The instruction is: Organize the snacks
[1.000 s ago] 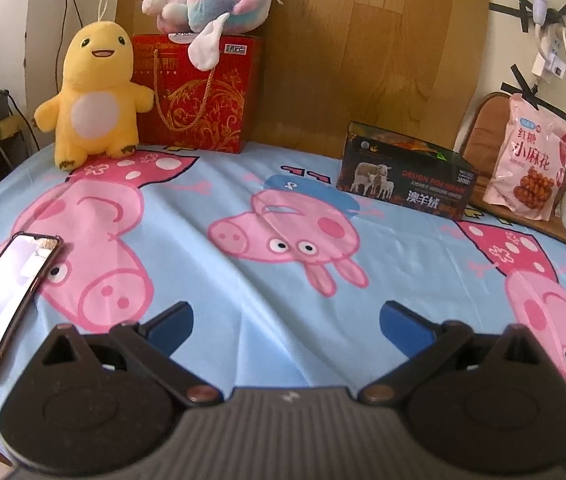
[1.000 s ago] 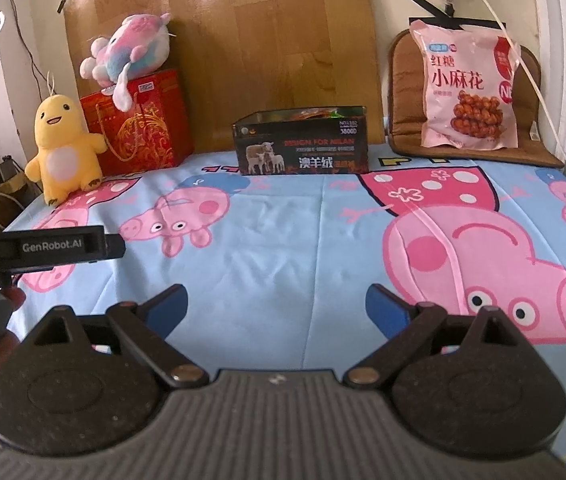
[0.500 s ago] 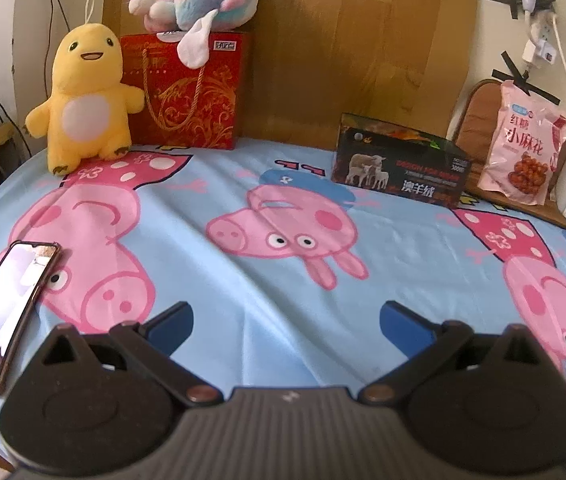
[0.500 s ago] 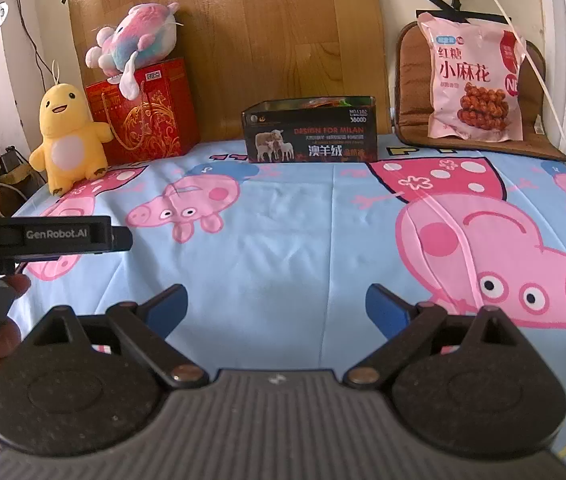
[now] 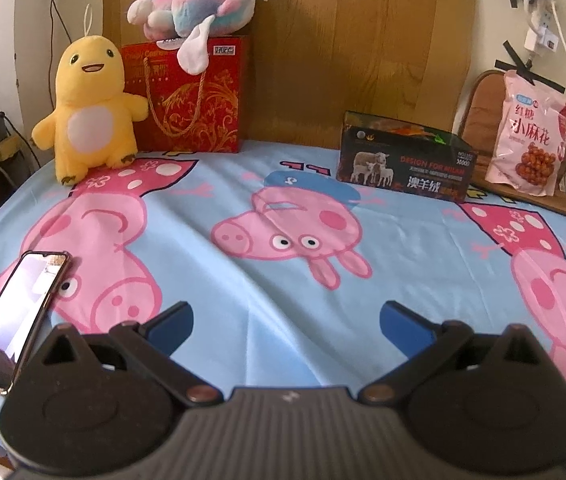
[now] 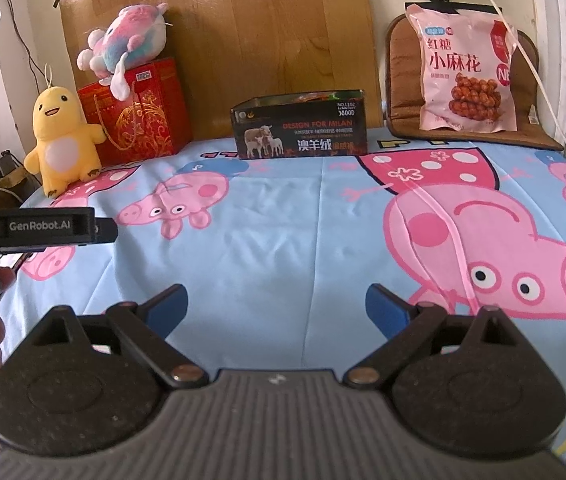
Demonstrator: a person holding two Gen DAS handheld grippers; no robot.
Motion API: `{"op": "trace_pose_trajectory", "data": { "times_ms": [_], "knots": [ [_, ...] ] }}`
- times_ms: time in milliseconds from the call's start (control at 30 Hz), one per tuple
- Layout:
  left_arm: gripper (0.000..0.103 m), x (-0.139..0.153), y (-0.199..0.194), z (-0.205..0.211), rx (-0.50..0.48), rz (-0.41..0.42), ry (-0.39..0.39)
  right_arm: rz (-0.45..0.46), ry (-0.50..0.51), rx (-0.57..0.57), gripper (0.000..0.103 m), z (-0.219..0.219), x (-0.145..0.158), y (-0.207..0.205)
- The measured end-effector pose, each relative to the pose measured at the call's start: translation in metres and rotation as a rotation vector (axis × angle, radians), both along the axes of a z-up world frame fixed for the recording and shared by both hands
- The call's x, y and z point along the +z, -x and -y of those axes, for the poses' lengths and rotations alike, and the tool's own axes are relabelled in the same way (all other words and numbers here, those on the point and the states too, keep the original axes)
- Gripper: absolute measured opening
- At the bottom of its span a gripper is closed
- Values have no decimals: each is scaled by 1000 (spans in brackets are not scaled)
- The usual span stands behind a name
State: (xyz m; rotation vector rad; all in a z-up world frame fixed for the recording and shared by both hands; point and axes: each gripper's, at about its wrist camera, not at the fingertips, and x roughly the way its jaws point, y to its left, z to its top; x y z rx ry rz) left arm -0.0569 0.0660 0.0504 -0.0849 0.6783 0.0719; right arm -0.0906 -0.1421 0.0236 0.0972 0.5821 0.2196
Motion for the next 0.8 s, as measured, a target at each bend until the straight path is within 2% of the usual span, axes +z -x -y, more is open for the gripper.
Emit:
{"op": "trace_pose_trajectory", "data": {
  "times_ms": [400,533,800],
  "knots": [
    [103,1,-3,4,9,-26,6,-9,-44,-30,97,10,-6,0],
    [103,4,-1,15,-5,-9,-31,-4,-61,-36,97,16,-7,2],
    [103,5,-5,35,-37,-36,-55,3,-85,-49,97,31,-11,5]
  ]
}}
